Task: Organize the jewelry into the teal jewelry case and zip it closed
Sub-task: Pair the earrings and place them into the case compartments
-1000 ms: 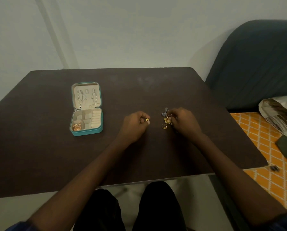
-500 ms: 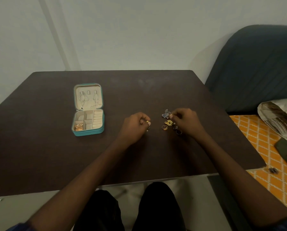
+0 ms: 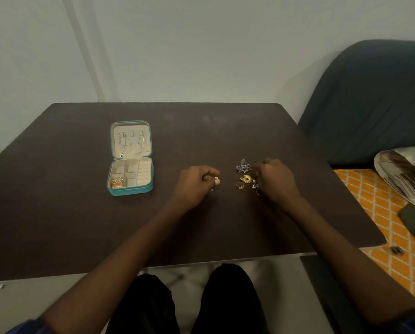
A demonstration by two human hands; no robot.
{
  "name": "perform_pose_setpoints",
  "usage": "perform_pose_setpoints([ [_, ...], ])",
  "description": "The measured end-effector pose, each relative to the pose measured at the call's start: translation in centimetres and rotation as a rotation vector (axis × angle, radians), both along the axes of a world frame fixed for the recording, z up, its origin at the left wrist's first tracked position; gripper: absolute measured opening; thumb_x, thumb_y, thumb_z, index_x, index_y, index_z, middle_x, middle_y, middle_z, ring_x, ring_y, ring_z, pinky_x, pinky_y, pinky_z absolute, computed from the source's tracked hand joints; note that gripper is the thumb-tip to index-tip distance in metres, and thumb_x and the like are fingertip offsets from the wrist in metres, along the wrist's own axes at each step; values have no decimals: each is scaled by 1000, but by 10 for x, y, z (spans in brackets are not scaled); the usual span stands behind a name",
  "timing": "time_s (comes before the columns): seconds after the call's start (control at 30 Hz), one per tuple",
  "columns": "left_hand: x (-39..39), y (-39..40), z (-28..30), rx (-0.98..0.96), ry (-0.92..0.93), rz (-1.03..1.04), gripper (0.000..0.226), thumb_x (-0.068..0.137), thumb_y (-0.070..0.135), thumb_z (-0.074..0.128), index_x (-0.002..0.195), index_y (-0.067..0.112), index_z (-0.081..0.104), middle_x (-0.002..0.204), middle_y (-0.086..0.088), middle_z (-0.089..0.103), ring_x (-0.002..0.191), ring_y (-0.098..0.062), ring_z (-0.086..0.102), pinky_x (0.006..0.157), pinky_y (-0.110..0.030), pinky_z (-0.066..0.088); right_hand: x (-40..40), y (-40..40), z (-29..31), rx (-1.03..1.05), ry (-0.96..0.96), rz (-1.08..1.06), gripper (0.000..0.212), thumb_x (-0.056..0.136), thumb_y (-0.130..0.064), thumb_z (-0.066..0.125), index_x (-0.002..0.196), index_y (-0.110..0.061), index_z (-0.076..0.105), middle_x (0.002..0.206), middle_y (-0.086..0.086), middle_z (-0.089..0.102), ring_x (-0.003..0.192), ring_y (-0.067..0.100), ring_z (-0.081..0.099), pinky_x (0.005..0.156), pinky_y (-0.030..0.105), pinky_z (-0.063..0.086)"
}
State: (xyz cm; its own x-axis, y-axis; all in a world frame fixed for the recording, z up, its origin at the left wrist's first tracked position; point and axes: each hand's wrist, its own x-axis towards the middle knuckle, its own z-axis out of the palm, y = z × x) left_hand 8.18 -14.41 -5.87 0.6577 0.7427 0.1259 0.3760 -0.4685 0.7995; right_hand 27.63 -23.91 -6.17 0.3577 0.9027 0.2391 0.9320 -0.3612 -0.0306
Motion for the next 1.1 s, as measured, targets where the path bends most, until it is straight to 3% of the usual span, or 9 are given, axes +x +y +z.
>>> perform_pose_setpoints([
  [0.1, 0, 0, 0, 5, -5, 14, 23, 85, 16, 65, 107, 13, 69, 80, 1, 69, 75, -2, 60, 66, -3, 40, -9, -1, 2, 76, 16, 95, 21, 89, -22, 50, 100, -13, 67, 94, 11, 59, 92, 33, 53, 66, 33, 35],
  [0.3, -5, 4, 1, 10, -16, 27, 18, 84, 16, 67, 101, 13, 72, 75, 3, 68, 66, 4, 57, 61, 0, 38, -8, 6, 5, -96, 33, 178, 25, 91, -28, 49, 108, -25, 68, 107, 7, 61, 101, 28, 53, 76, 34, 41],
  [0.67, -10, 6, 4, 5, -2, 28, 18, 85, 17, 66, 102, 15, 70, 75, 6, 66, 70, 1, 58, 64, -3, 40, -3, 4, 6, -63, 195, 115, 15, 88, -27, 56, 91, -15, 66, 94, 6, 58, 94, 25, 52, 72, 34, 42],
  [0.83, -11, 5, 2, 1, -3, 24, 16, 85, 18, 65, 100, 15, 71, 72, 9, 64, 66, 5, 57, 60, 0, 38, 0, 3, 6, -38, 200, 99, 15, 88, -23, 54, 90, -13, 64, 95, 6, 58, 95, 25, 52, 74, 36, 43],
  [1.1, -13, 4, 3, -6, -18, 28, 15, 85, 16, 66, 98, 14, 71, 75, 4, 66, 65, 4, 57, 60, 1, 38, -11, -4, 9, 13, 95, 146, 20, 86, -27, 54, 83, -8, 48, 86, 17, 62, 83, 37, 55, 61, 37, 34],
])
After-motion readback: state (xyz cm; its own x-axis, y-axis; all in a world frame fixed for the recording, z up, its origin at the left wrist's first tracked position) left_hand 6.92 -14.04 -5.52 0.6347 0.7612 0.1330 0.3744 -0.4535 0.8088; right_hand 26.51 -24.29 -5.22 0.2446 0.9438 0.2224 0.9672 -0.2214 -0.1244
